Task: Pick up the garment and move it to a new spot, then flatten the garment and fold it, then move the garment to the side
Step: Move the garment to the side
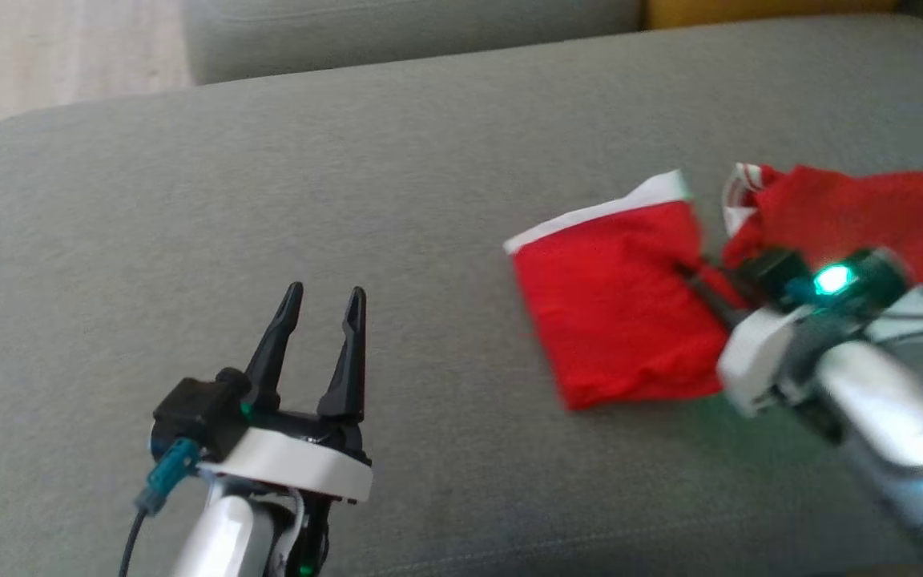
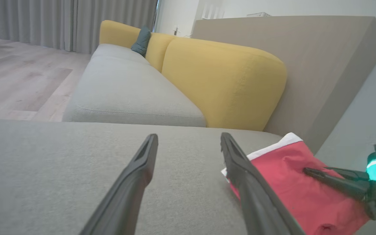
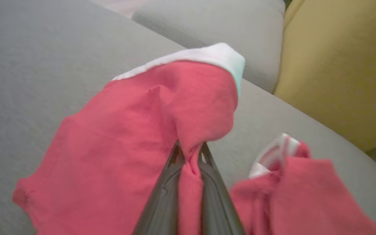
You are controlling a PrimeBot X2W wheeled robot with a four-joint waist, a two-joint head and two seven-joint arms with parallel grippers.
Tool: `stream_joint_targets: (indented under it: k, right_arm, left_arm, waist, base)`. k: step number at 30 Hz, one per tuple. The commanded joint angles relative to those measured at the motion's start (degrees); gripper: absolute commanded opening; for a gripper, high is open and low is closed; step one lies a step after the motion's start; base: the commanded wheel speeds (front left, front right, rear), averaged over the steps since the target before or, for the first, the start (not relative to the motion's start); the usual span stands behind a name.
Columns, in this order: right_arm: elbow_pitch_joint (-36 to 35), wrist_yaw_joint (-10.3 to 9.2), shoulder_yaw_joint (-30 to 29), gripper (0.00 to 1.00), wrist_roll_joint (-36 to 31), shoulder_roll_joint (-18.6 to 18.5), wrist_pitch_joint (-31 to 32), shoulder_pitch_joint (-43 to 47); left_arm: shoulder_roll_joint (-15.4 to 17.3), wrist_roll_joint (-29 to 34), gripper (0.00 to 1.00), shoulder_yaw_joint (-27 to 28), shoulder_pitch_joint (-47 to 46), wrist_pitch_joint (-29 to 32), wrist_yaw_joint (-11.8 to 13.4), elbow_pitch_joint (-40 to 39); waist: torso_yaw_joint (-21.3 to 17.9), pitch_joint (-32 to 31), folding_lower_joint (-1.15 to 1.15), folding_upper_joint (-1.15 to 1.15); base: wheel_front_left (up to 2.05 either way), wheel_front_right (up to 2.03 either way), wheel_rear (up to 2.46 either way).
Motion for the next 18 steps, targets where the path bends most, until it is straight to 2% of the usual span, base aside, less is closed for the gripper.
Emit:
stream_joint_targets:
  k: [1,6,10,14,18]
  right_arm:
    - [-4.7,-0.05,1.7,0.0,2.1,-5.1,1.8,-3.3]
    - [-13.1,-0.05,5.5,0.0,6.6,-19.2,6.5,-7.1]
    - [-15.3,-0.05,4.5,0.0,9.2,-26.4,8.2,-9.2]
    - [-14.1,-0.05,2.3,0.0,8.7,-28.7,9.0,-10.6]
    - [-11.3,-0.05,-1.2,0.0,7.1,-28.1,10.9,-10.9]
  left_arm:
    - [0.0,0.7,1.0,1.0,-3.6,-0.3,-0.3,-2.3]
    - [0.0,1.2,1.0,0.2,-6.3,-0.3,-1.1,-2.2]
    - [0.0,1.5,1.0,0.3,-7.9,-0.3,-1.6,-1.8]
    - [0.0,1.7,1.0,0.3,-9.0,-0.3,-2.0,-1.5]
    - [0.0,1.8,1.0,0.4,-10.3,-0.3,-2.4,-1.3]
  waist:
    - [-2.7,1.8,0.0,0.0]
    - [-5.1,5.0,0.0,0.0]
    - [-6.4,7.3,0.0,0.0]
    - [-7.0,9.0,0.0,0.0]
    - [-7.0,10.8,0.0,0.0]
  base:
    - [0.0,0.0,0.0]
    - [0.0,0.0,0.0]
    - [0.0,0.0,0.0]
    - [0.0,0.0,0.0]
    - [0.0,0.0,0.0]
